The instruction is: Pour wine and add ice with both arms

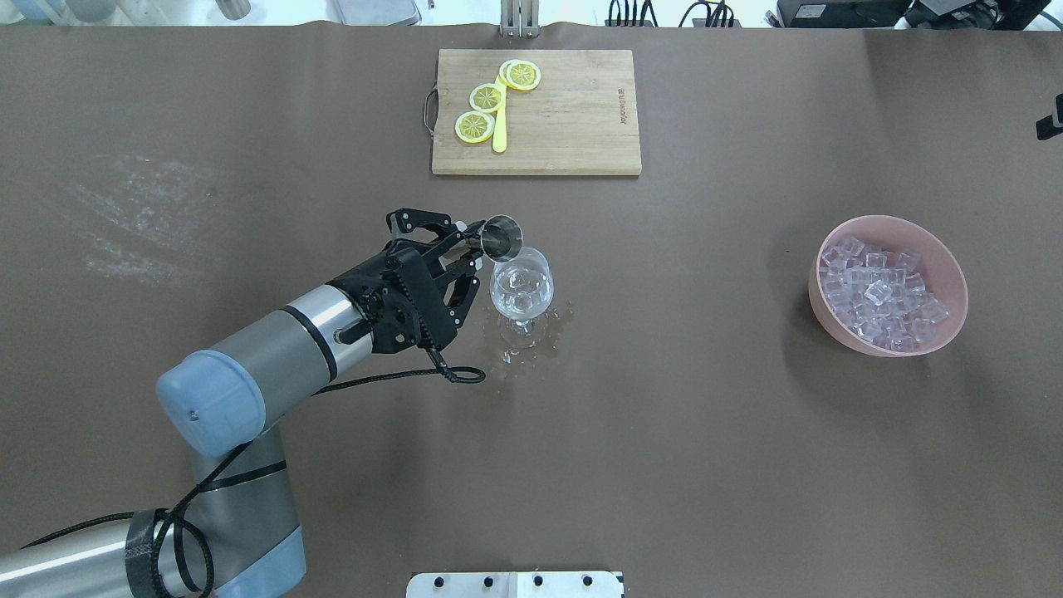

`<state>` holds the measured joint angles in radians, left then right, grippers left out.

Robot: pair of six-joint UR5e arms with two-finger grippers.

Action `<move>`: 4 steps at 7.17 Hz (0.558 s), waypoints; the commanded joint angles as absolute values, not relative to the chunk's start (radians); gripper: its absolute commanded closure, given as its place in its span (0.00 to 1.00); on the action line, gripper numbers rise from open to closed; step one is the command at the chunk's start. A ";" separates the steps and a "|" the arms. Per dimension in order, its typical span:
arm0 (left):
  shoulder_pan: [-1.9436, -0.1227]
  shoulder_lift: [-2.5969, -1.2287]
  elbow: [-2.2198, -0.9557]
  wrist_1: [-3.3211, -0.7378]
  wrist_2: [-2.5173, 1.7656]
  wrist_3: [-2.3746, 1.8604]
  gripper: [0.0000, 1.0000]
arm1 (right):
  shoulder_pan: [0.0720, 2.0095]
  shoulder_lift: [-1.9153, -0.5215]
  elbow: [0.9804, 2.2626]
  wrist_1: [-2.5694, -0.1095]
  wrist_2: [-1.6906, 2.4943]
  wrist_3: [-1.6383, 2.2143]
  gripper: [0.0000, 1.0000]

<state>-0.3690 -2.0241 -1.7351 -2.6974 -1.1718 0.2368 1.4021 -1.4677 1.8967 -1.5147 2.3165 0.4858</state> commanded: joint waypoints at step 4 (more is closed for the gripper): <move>-0.370 -2.091 -1.729 -2.603 -1.072 0.535 1.00 | 1.402 -1.468 1.901 -1.514 2.318 0.489 0.08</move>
